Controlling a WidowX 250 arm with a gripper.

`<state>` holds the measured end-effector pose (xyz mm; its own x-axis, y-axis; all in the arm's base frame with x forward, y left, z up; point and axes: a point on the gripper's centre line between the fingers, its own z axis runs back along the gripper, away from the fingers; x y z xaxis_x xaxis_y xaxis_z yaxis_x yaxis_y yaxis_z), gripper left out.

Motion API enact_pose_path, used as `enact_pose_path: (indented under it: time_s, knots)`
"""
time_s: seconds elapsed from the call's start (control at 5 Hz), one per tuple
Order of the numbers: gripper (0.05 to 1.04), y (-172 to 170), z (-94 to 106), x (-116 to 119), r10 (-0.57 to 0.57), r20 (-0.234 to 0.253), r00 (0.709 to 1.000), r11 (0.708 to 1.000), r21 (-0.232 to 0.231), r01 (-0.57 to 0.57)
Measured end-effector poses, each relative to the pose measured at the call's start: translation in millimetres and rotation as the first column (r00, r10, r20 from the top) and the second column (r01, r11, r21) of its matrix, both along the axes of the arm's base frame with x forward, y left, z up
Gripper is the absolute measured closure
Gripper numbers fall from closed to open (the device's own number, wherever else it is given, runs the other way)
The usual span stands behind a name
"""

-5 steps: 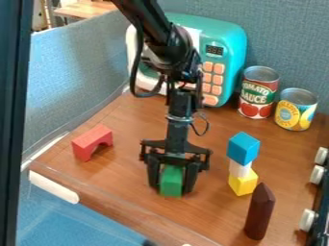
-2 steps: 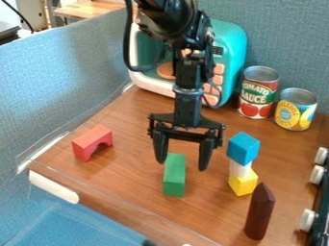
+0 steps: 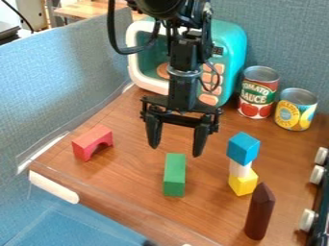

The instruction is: Move the green arch next to the block tower

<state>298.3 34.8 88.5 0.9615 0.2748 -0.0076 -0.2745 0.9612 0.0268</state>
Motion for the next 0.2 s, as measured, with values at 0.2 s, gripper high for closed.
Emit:
enact_pose_path:
  time_s: [0.2]
  knots:
    - [0.083, 11.7, -4.4, -5.1, 0.002, -0.017, 1.000, 0.998, 0.055, -0.001]
